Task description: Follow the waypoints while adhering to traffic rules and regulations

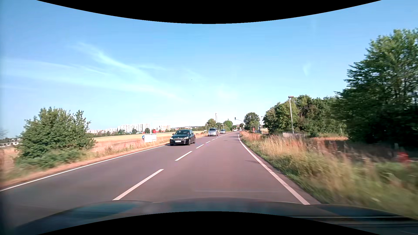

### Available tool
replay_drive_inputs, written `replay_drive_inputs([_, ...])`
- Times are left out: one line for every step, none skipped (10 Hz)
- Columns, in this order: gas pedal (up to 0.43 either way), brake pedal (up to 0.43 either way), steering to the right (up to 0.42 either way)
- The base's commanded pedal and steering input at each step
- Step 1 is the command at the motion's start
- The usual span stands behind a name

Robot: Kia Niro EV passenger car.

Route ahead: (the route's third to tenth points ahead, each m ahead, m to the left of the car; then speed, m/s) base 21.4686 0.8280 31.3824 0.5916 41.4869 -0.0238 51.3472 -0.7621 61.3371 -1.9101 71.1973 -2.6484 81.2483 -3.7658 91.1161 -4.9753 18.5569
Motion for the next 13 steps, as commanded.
replay_drive_inputs([0.028, 0.000, 0.007])
replay_drive_inputs([0.028, 0.000, 0.007])
replay_drive_inputs([0.028, 0.000, 0.007])
replay_drive_inputs([0.028, 0.000, 0.007])
replay_drive_inputs([0.028, 0.000, 0.007])
replay_drive_inputs([0.028, 0.000, 0.007])
replay_drive_inputs([0.028, 0.000, 0.007])
replay_drive_inputs([0.028, 0.000, 0.007])
replay_drive_inputs([0.028, 0.000, 0.007])
replay_drive_inputs([0.028, 0.000, 0.007])
replay_drive_inputs([0.028, 0.000, 0.007])
replay_drive_inputs([0.028, 0.000, 0.007])
replay_drive_inputs([0.028, 0.000, 0.007])
